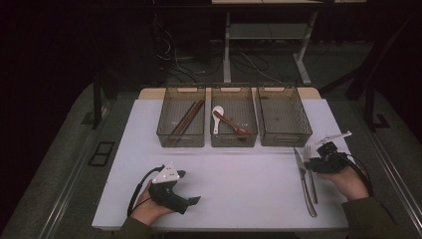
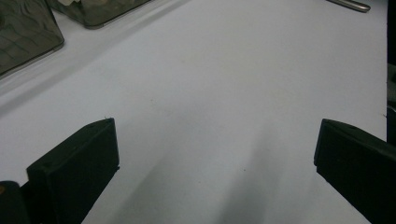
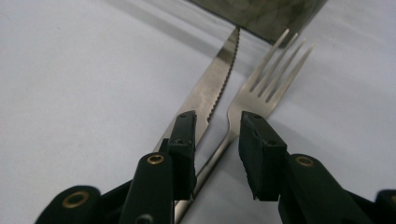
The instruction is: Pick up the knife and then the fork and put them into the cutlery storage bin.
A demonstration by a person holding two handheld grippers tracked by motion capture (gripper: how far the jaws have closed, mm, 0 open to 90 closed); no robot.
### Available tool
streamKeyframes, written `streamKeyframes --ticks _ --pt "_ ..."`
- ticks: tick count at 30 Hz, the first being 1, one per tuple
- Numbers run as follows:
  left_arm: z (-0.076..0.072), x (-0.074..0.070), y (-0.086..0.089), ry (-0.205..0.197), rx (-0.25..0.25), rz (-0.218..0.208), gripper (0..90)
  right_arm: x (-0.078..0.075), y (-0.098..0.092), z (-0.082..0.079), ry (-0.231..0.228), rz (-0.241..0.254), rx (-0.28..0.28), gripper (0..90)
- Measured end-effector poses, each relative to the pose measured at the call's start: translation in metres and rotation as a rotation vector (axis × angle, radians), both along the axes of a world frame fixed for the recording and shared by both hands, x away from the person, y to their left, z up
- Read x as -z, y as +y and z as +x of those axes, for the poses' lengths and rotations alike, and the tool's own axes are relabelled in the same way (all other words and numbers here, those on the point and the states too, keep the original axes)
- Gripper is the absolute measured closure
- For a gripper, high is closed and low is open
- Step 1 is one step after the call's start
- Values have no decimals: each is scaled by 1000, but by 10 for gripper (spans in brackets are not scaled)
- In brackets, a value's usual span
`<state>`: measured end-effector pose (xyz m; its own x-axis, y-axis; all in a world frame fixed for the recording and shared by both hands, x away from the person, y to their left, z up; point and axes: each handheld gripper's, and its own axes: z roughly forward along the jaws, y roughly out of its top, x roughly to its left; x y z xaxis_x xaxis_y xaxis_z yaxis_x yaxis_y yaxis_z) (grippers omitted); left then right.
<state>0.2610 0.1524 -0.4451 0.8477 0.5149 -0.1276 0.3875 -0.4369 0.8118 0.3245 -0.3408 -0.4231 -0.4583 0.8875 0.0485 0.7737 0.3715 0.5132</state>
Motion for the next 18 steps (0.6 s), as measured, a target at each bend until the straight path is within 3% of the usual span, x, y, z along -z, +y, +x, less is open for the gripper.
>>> streamKeyframes --ticks 9,18 --pt "0 0 0 -1 2 1 0 6 -3 -5 24 8 16 692" --pt "0 0 0 2 2 2 0 8 1 -3 42 -43 12 727"
